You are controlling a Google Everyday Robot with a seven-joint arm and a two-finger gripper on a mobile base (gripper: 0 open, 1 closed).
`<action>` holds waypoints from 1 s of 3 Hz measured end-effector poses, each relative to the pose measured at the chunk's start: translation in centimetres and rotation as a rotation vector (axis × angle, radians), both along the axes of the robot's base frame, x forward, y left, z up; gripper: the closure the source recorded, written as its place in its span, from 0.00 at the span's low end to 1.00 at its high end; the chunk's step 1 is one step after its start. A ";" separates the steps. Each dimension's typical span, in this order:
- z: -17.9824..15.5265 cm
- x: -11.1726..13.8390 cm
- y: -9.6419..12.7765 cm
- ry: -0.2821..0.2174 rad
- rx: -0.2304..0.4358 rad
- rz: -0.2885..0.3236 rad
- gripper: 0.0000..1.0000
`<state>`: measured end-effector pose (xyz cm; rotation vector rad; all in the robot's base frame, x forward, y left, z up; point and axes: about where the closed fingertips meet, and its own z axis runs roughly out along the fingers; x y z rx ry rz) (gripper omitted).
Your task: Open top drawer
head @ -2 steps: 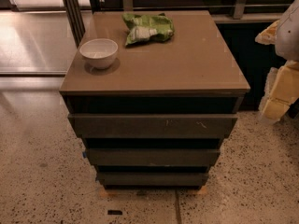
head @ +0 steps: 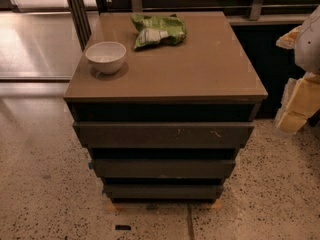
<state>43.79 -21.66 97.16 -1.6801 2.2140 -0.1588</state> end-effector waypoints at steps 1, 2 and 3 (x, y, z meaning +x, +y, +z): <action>-5.0 -0.7 -0.6 -0.002 0.070 -0.071 0.00; -11.6 -1.8 0.3 0.035 0.228 -0.166 0.00; -16.8 2.0 1.5 -0.018 0.463 -0.236 0.00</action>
Offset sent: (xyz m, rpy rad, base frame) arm 0.0777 0.0052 -0.1579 0.5384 -0.3635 -0.3879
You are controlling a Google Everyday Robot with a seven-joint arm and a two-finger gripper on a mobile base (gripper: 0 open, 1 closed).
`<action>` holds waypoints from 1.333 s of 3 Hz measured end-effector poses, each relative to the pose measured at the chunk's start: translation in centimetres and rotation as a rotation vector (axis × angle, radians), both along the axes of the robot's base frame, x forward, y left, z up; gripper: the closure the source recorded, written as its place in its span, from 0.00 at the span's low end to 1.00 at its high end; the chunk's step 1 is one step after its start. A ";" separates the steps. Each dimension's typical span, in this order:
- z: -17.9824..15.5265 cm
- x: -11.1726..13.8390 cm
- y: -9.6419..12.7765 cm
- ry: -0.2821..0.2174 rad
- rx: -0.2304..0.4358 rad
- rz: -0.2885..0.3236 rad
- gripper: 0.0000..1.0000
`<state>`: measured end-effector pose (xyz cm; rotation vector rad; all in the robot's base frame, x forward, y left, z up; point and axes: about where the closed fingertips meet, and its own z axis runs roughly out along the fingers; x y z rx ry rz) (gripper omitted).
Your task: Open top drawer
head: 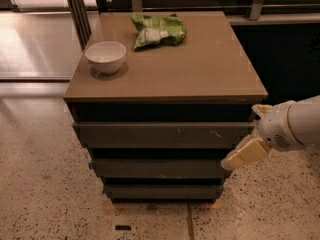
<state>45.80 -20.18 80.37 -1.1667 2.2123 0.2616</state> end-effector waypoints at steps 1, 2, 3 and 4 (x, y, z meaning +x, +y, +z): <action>-1.9 2.5 0.0 -0.037 0.066 -0.034 0.15; -1.7 2.5 -0.1 -0.034 0.062 -0.040 0.38; -1.7 2.5 -0.1 -0.034 0.062 -0.040 0.62; -1.7 2.5 -0.1 -0.034 0.062 -0.040 0.85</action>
Offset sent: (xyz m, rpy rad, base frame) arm 0.0242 0.0002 -0.0180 0.0692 -0.0374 -0.0283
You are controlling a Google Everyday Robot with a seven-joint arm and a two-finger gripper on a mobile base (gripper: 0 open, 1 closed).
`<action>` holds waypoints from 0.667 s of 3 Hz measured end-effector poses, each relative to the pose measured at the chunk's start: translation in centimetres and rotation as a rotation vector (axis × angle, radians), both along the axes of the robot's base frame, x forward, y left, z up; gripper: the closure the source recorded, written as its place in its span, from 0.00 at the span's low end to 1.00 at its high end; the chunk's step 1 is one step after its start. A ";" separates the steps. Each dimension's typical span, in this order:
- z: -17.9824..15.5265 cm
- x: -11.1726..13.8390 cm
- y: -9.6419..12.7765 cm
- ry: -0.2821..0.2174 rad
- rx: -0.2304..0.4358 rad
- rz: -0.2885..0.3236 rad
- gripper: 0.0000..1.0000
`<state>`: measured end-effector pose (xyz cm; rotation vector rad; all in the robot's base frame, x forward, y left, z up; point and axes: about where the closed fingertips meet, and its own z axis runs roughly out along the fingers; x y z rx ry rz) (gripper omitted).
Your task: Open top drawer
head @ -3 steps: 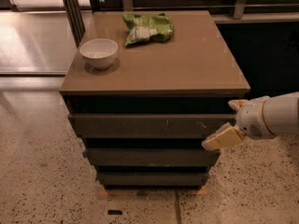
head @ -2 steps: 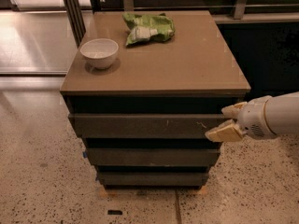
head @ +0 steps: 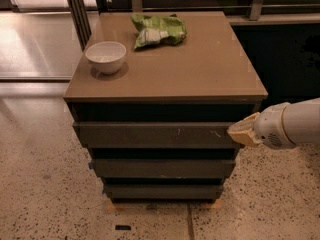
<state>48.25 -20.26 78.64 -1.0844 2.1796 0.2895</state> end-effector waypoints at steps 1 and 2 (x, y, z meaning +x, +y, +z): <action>-0.3 -0.2 -0.1 -0.041 -0.003 -0.031 1.00; -3.0 -3.2 1.4 -0.106 0.024 -0.076 1.00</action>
Offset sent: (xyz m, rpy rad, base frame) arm -0.0168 -0.0263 -0.0311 0.0431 -0.5775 -0.4527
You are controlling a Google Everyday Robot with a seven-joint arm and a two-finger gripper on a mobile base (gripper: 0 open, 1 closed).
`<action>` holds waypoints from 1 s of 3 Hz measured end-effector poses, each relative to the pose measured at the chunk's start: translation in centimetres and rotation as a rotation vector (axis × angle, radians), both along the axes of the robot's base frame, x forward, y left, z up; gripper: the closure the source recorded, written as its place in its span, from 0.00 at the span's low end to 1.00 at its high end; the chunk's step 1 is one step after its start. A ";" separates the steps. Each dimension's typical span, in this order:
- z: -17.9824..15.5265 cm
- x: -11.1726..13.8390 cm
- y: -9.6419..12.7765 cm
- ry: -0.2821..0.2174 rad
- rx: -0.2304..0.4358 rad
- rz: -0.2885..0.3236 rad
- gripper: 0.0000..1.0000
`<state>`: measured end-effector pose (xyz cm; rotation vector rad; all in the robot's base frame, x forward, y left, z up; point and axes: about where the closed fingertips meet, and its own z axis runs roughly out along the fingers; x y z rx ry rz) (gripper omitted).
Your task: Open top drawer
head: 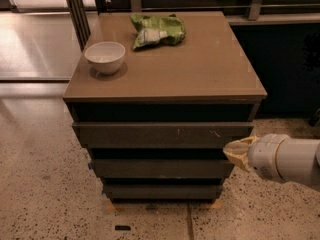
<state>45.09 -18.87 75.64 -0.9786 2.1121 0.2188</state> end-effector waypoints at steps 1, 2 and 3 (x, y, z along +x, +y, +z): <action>-2.7 -0.2 1.2 -0.091 0.046 -0.037 1.00; -1.9 1.2 1.4 -0.172 0.027 -0.058 1.00; -2.3 1.3 1.6 -0.173 0.035 -0.068 1.00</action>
Offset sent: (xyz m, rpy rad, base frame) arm -0.0057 0.0115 -0.0254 0.0381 -0.0664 -0.0264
